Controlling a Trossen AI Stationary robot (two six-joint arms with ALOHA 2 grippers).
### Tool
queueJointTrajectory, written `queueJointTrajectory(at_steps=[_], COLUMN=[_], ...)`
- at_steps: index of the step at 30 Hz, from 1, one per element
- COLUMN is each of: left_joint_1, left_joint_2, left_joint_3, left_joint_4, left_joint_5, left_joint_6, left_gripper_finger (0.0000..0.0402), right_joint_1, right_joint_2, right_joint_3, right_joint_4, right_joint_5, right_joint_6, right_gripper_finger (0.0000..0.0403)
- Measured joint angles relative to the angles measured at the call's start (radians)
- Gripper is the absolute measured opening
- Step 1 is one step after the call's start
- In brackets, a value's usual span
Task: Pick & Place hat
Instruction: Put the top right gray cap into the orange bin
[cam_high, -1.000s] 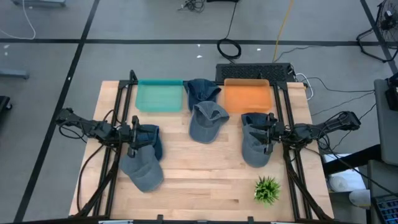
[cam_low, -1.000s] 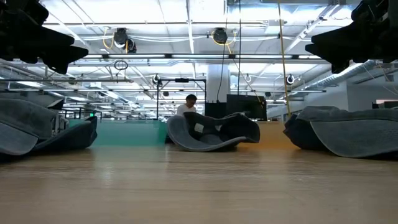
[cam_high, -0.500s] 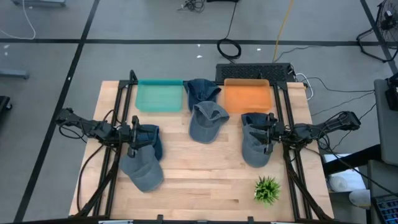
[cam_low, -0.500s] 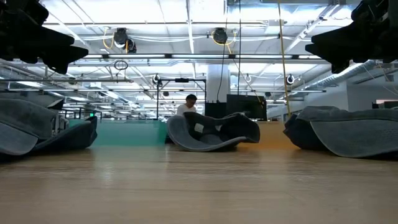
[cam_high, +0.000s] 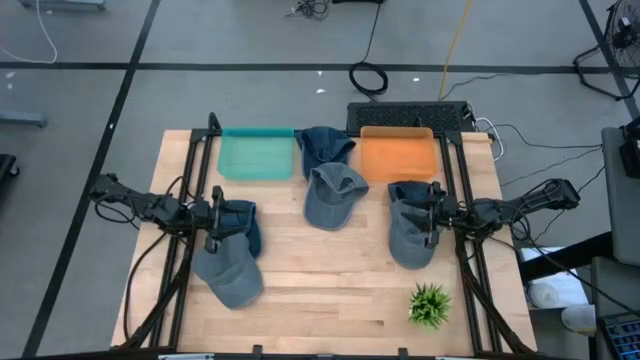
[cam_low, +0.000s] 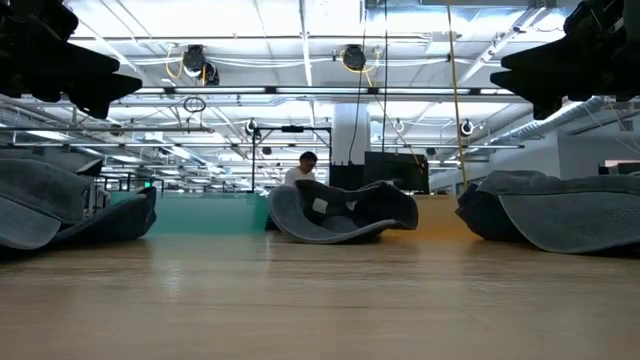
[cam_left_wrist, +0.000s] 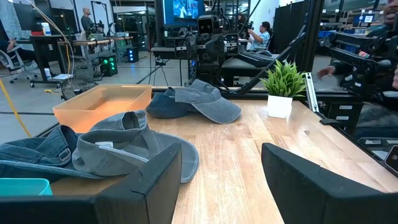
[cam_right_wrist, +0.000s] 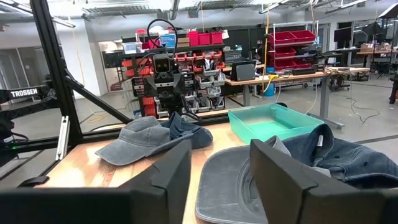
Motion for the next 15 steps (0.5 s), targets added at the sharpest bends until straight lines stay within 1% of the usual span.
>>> queueJointTrajectory(at_steps=[3,8,11,13,15], left_joint_1=[0.000,0.000,0.000,0.000,0.000], left_joint_2=[0.000,0.000,0.000,0.000,0.000], left_joint_3=[0.000,0.000,0.000,0.000,0.000], left_joint_4=[0.000,0.000,0.001,0.001,0.001], left_joint_5=[0.000,0.000,0.000,0.000,0.000], left_joint_6=[0.000,0.000,0.000,0.000,0.000], left_gripper_finger=[0.0230,0.0230,0.0230,0.0230,0.0230], right_joint_1=[0.000,0.000,0.000,0.000,0.000], right_joint_2=[0.000,0.000,0.000,-0.001,0.000], right_joint_3=[0.000,0.000,0.000,0.012,0.033], right_joint_4=[0.000,0.000,0.021,0.030,-0.028], right_joint_5=[0.000,-0.001,0.001,0.023,0.042], right_joint_6=[-0.004,-0.069,-0.070,-0.057,-0.056], right_gripper_finger=[0.0203,0.0256,0.0273,0.0279,0.0282])
